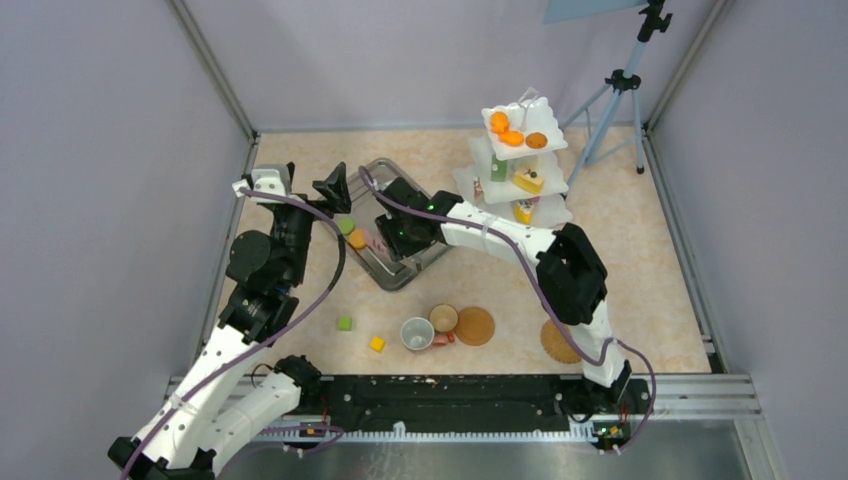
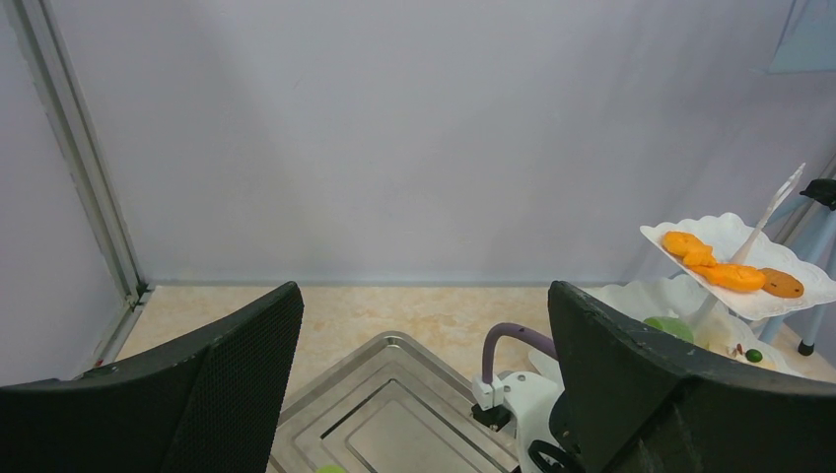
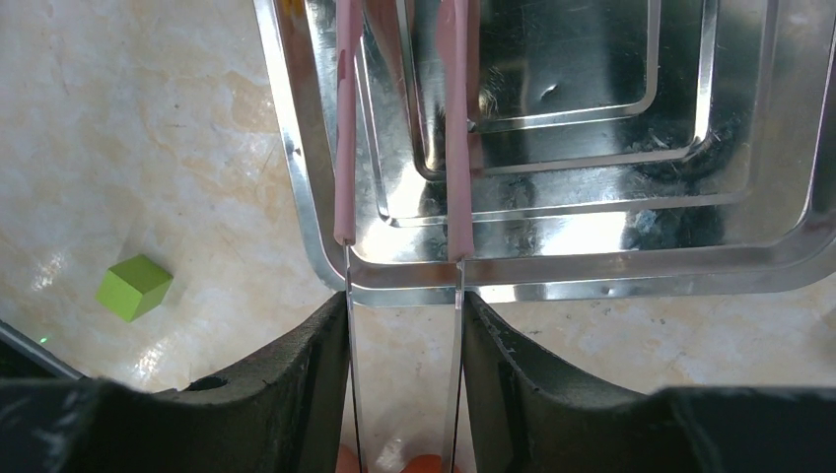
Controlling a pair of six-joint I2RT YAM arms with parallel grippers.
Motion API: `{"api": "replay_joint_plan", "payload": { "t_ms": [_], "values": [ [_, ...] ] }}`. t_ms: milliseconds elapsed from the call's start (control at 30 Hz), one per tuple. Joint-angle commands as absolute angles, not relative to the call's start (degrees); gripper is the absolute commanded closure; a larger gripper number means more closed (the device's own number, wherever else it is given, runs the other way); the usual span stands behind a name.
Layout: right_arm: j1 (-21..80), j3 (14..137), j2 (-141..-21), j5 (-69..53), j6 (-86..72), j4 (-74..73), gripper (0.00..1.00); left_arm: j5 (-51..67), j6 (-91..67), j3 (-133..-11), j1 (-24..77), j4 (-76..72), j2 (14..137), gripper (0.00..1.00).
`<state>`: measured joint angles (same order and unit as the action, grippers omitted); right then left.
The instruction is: Serve the afternoon tea
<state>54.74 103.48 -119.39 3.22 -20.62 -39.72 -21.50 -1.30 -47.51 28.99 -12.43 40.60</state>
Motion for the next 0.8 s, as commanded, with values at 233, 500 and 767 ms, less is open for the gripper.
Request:
{"api": "replay_joint_plan", "payload": {
  "t_ms": [233,500,767],
  "values": [
    [56.59,101.73,-112.01,8.71,-20.94,-36.82,0.58,-20.9,-1.23,-48.97,28.71,-14.38,40.04,0.01],
    [56.72,96.81,-109.02,6.77,-22.37,-31.45,0.56,-20.08,-1.97,-49.06,28.27,-14.24,40.07,0.01],
    [57.06,103.67,-114.84,6.66,-21.02,-33.62,0.54,-20.43,-1.93,-49.07,28.19,-14.24,40.18,0.01]
  ]
}}
